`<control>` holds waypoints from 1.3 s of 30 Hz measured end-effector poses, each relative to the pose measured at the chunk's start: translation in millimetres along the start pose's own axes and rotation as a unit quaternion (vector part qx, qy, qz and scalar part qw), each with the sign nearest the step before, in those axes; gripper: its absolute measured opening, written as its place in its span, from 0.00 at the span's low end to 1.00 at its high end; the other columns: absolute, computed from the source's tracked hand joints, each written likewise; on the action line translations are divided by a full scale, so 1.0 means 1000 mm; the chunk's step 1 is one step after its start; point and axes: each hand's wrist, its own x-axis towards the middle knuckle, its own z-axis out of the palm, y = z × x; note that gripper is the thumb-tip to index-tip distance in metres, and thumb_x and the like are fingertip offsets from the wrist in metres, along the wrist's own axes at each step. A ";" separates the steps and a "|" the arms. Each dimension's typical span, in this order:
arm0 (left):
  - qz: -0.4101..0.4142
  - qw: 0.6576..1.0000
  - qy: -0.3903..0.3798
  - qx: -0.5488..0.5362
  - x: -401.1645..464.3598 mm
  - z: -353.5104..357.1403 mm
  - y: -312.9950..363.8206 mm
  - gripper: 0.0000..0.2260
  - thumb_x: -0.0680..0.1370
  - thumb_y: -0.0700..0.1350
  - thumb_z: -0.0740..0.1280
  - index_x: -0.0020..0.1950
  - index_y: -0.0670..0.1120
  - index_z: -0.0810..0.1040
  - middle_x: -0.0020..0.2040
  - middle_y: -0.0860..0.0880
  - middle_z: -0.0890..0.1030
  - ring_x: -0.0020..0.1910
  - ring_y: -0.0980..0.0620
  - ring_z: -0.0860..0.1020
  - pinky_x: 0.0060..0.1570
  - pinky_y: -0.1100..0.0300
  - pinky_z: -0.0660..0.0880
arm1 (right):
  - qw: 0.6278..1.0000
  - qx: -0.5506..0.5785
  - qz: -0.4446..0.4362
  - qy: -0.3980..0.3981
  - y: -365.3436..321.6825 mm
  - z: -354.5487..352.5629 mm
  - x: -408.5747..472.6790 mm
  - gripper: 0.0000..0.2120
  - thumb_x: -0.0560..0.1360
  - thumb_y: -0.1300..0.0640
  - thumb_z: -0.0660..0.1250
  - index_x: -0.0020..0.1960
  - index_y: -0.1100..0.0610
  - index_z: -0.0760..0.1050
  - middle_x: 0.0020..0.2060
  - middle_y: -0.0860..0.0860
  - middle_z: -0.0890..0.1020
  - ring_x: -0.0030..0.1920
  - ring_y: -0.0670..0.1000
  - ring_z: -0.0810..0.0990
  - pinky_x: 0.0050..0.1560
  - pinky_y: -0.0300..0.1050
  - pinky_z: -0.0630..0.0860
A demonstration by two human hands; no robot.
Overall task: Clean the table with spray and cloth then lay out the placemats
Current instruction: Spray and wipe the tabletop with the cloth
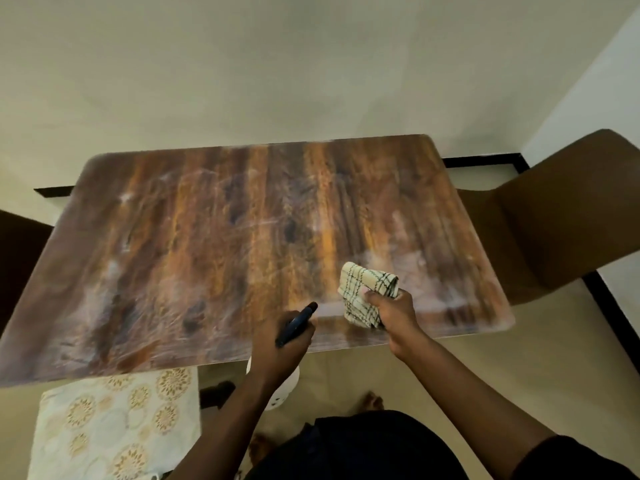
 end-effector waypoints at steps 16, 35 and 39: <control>-0.009 0.981 -0.122 0.148 0.043 0.140 0.058 0.10 0.72 0.51 0.68 0.39 0.45 0.82 0.31 0.39 0.78 0.31 0.32 0.77 0.31 0.38 0.79 | 0.964 -0.010 -0.040 0.263 0.018 -0.189 0.033 0.14 0.74 0.55 0.75 0.59 0.54 0.83 0.49 0.51 0.87 0.49 0.55 0.86 0.55 0.59 0.83; 0.004 0.972 -0.177 0.154 0.061 0.207 0.109 0.15 0.71 0.53 0.67 0.45 0.42 0.82 0.39 0.31 0.85 0.36 0.29 0.84 0.39 0.31 0.83 | 0.929 0.037 -0.003 0.369 0.037 -0.232 0.017 0.18 0.72 0.50 0.74 0.60 0.54 0.83 0.51 0.52 0.87 0.50 0.56 0.86 0.54 0.61 0.83; -0.014 0.974 -0.162 0.157 0.066 0.205 0.097 0.18 0.72 0.53 0.66 0.45 0.37 0.79 0.39 0.29 0.83 0.30 0.40 0.77 0.35 0.37 0.82 | 0.929 0.024 -0.003 0.371 0.038 -0.232 0.018 0.16 0.74 0.52 0.74 0.60 0.54 0.82 0.52 0.54 0.86 0.51 0.57 0.85 0.57 0.60 0.82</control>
